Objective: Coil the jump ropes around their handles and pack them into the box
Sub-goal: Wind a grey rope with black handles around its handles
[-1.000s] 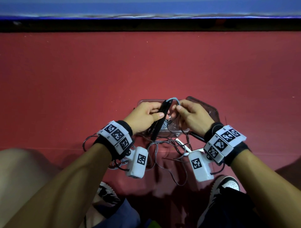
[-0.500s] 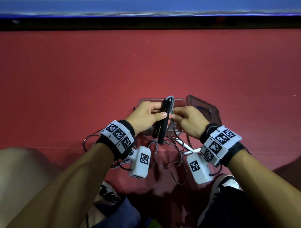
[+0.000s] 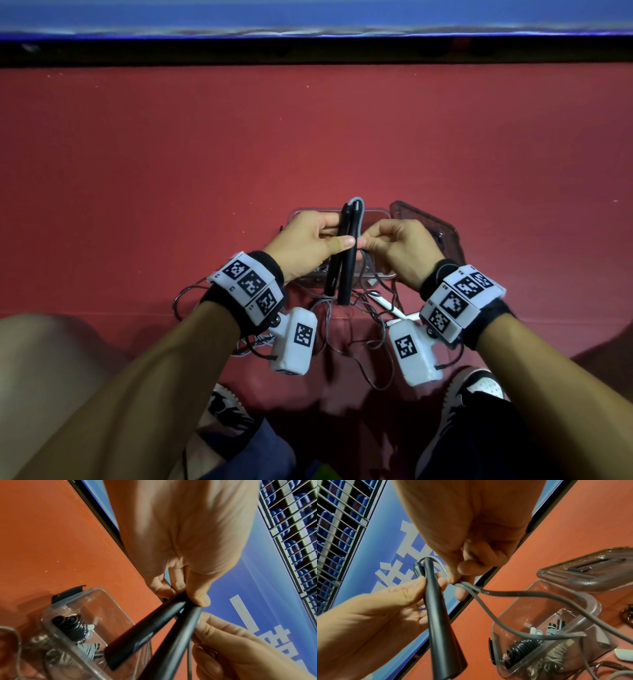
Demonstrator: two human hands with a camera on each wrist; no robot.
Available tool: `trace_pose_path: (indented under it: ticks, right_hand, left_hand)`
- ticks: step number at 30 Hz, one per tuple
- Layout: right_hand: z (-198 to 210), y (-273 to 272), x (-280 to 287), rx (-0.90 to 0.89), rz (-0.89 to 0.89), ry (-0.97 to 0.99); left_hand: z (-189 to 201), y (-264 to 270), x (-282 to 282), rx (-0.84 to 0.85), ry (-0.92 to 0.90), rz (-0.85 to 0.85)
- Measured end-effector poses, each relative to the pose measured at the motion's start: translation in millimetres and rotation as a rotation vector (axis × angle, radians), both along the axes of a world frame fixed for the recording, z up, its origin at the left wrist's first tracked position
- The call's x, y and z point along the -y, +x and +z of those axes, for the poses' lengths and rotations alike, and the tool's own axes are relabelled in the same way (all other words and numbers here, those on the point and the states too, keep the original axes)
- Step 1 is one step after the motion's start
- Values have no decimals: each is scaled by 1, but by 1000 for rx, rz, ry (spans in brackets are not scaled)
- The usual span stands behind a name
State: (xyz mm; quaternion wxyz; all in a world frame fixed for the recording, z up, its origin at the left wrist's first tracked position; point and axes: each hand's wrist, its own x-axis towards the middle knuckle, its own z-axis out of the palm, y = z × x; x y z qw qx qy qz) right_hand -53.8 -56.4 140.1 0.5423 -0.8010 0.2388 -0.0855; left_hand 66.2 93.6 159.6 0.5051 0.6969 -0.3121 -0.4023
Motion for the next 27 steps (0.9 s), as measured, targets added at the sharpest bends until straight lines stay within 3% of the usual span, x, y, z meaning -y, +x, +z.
trace_pose_path:
  ticks: [14,17,21,27]
  right_hand:
    - [-1,0,1,-45,190,-204]
    - [-1,0,-1,-29,180,-215]
    - [0,0,0,-52,190,-268]
    - [-3,3,-2,0,119,-132]
  left_hand:
    - [0,2,-2,53,39,46]
    - [-4,3,-1,123,75,58]
    - [-7,1,0,91,55,77]
    - [-4,-3,4,42,-20,122]
